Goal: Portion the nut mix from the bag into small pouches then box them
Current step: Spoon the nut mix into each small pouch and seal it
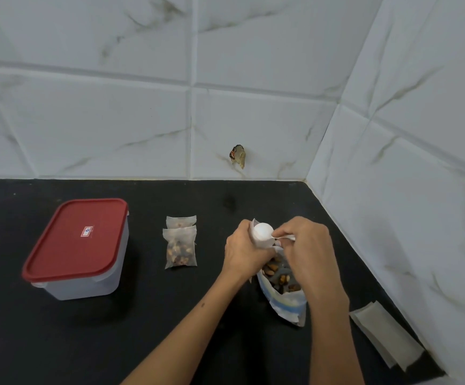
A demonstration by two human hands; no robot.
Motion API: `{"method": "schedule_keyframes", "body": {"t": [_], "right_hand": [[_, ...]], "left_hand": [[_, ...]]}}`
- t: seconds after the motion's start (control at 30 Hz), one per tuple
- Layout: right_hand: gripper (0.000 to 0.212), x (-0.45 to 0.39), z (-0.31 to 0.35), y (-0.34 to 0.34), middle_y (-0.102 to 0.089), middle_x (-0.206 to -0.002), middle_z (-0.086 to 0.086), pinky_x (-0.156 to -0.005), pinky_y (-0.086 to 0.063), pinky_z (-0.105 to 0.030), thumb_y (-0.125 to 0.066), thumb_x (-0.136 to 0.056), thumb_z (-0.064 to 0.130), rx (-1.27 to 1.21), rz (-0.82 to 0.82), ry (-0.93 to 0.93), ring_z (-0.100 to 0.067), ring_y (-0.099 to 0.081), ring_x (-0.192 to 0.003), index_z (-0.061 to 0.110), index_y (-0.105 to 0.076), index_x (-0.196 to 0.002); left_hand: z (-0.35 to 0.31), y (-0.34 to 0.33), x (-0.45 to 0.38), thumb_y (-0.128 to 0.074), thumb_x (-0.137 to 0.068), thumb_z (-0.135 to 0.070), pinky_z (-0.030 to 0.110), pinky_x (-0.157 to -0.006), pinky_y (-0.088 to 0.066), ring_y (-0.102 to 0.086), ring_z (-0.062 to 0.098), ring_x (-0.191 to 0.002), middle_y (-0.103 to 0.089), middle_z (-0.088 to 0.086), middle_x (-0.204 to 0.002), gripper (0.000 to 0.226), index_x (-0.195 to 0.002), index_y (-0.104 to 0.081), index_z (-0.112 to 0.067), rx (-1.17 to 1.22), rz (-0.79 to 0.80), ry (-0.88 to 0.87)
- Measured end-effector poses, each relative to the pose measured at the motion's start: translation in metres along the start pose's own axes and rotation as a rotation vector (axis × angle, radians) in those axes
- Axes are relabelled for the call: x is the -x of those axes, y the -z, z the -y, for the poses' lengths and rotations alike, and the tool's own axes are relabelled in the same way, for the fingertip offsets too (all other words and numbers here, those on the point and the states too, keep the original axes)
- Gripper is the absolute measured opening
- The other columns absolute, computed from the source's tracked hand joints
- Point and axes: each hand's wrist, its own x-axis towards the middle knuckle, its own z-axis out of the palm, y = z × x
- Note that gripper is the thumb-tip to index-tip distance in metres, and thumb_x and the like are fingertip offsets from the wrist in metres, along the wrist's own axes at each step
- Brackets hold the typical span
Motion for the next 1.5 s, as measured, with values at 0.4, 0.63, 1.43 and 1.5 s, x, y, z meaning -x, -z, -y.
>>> {"method": "schedule_keyframes", "body": {"t": [0.4, 0.63, 1.43, 1.5], "right_hand": [[0.018, 0.001, -0.046, 0.009, -0.069, -0.107, -0.007, -0.075, -0.041, -0.019, -0.064, -0.087, 0.009, -0.095, -0.137, -0.270, -0.011, -0.057, -0.085, 0.011, -0.071, -0.104], [0.038, -0.005, -0.066, -0.039, -0.059, -0.122, -0.006, -0.086, -0.050, -0.028, -0.061, -0.088, 0.004, 0.071, 0.136, -0.471, -0.019, -0.059, -0.106, 0.015, -0.060, -0.123], [0.030, -0.018, -0.088, -0.039, -0.062, -0.117, -0.006, -0.079, -0.050, -0.026, -0.063, -0.087, 0.005, -0.010, 0.063, -0.453, -0.018, -0.060, -0.100, 0.018, -0.067, -0.114], [0.030, -0.018, -0.089, -0.040, -0.062, -0.118, -0.006, -0.079, -0.049, -0.026, -0.063, -0.088, 0.005, -0.010, 0.072, -0.458, -0.018, -0.060, -0.101, 0.017, -0.066, -0.115]], "left_hand": [[0.019, 0.001, 0.000, -0.079, -0.070, -0.025, 0.017, -0.066, -0.045, -0.056, 0.010, -0.094, -0.059, -0.006, -0.099, 0.043, -0.104, -0.054, -0.017, 0.029, 0.004, 0.085], [0.033, -0.014, -0.005, -0.077, -0.072, -0.019, 0.025, -0.074, -0.047, -0.055, 0.015, -0.101, -0.056, -0.003, -0.104, 0.042, -0.104, -0.050, -0.020, 0.091, 0.064, 0.314], [0.050, -0.023, -0.015, -0.084, -0.069, -0.026, 0.029, -0.068, -0.051, -0.065, 0.016, -0.088, -0.069, 0.004, -0.093, 0.037, -0.093, -0.061, -0.011, 0.493, 0.010, 0.410], [0.048, -0.024, -0.028, -0.081, -0.072, -0.031, 0.027, -0.068, -0.047, -0.063, 0.017, -0.092, -0.067, 0.004, -0.096, 0.035, -0.097, -0.060, -0.018, 0.386, -0.080, 0.489]]}}
